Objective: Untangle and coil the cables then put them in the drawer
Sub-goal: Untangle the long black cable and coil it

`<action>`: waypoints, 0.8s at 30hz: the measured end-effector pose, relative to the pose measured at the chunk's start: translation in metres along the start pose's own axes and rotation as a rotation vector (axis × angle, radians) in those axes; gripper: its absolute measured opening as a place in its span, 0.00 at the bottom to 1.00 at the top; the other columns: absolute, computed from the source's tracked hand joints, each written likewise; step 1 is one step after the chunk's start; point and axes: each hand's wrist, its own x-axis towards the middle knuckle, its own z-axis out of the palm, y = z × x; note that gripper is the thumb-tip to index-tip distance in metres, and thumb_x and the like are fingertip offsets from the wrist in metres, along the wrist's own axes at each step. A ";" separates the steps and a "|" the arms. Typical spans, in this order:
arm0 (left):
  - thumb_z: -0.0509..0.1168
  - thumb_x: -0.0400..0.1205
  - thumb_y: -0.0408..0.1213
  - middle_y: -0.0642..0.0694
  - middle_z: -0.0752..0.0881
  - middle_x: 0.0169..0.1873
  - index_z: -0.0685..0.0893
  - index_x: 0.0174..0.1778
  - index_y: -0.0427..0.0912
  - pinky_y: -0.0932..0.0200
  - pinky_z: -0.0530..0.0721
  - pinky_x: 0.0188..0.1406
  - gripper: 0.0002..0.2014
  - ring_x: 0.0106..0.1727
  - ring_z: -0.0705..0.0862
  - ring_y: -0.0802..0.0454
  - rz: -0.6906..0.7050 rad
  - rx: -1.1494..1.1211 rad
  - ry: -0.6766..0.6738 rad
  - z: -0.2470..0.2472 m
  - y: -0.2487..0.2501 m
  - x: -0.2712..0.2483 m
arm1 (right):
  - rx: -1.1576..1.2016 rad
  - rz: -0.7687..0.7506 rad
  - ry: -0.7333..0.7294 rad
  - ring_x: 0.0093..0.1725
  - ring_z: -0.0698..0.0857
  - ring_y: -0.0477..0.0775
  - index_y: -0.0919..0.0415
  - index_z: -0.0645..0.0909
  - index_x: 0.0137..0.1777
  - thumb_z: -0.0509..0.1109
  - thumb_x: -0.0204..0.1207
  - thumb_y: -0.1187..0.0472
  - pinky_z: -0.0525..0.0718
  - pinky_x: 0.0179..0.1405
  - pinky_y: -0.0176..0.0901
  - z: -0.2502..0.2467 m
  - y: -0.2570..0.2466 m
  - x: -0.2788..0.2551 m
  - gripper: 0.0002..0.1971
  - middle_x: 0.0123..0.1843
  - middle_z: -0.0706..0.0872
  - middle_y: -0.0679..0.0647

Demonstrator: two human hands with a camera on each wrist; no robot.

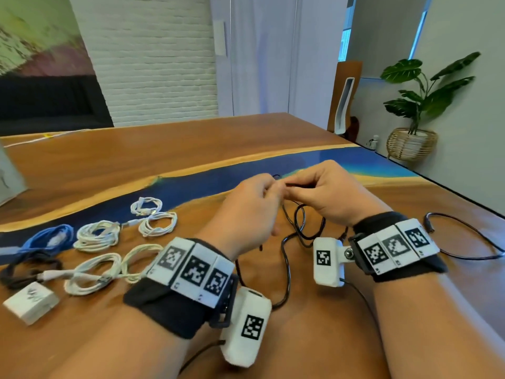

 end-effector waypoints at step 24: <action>0.49 0.95 0.45 0.54 0.64 0.23 0.77 0.46 0.47 0.55 0.70 0.31 0.16 0.22 0.61 0.53 -0.049 -1.084 0.690 -0.060 -0.049 -0.006 | -0.221 0.320 -0.247 0.51 0.89 0.38 0.44 0.95 0.48 0.78 0.78 0.55 0.82 0.59 0.41 -0.018 0.010 -0.009 0.05 0.48 0.94 0.40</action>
